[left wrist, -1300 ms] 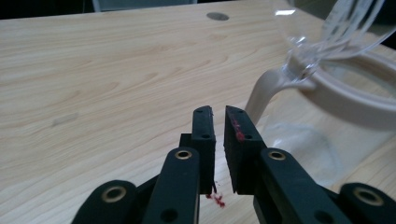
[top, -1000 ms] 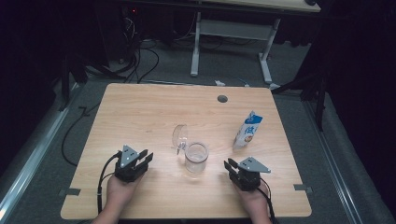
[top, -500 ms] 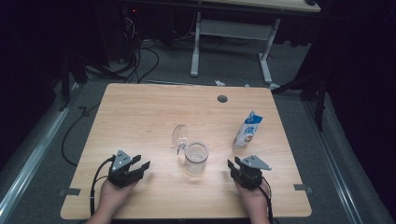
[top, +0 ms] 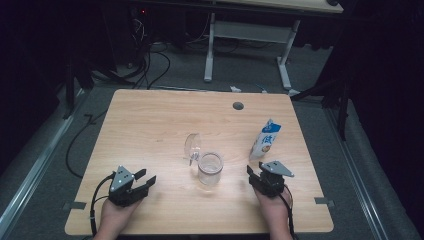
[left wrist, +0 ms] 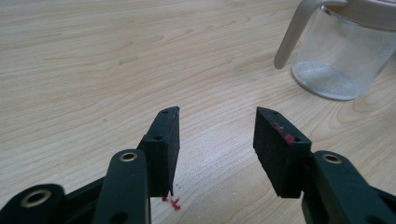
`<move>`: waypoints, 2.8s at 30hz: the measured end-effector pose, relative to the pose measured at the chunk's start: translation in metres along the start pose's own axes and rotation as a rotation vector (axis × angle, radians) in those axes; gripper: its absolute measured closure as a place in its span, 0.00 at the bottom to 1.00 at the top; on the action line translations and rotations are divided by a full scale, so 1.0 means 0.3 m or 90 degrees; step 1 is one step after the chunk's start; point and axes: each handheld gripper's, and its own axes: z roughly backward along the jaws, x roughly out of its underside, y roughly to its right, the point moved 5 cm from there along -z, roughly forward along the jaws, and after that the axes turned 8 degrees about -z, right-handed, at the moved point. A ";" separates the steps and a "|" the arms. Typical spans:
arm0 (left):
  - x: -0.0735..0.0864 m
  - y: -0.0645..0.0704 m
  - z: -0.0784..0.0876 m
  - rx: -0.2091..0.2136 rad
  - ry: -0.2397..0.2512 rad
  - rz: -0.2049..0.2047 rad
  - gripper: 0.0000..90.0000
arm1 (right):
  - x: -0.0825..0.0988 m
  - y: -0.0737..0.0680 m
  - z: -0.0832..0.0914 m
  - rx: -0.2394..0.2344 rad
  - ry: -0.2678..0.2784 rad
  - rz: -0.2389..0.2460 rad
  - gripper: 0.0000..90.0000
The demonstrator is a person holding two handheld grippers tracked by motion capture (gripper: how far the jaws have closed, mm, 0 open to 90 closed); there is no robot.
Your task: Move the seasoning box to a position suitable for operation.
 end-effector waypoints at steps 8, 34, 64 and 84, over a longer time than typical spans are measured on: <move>0.008 0.009 -0.012 0.007 -0.005 0.000 0.57 | -0.047 0.038 -0.035 0.037 0.001 -0.017 0.27; -0.005 -0.017 -0.011 0.002 0.005 0.017 0.57 | -0.152 0.109 -0.171 0.095 0.008 -0.058 0.34; 0.002 -0.010 -0.015 0.007 0.001 0.016 0.57 | -0.109 0.007 -0.143 -0.023 0.004 -0.001 0.36; 0.007 0.002 -0.016 0.012 0.000 0.012 0.57 | -0.054 -0.078 -0.046 -0.018 0.021 0.028 0.76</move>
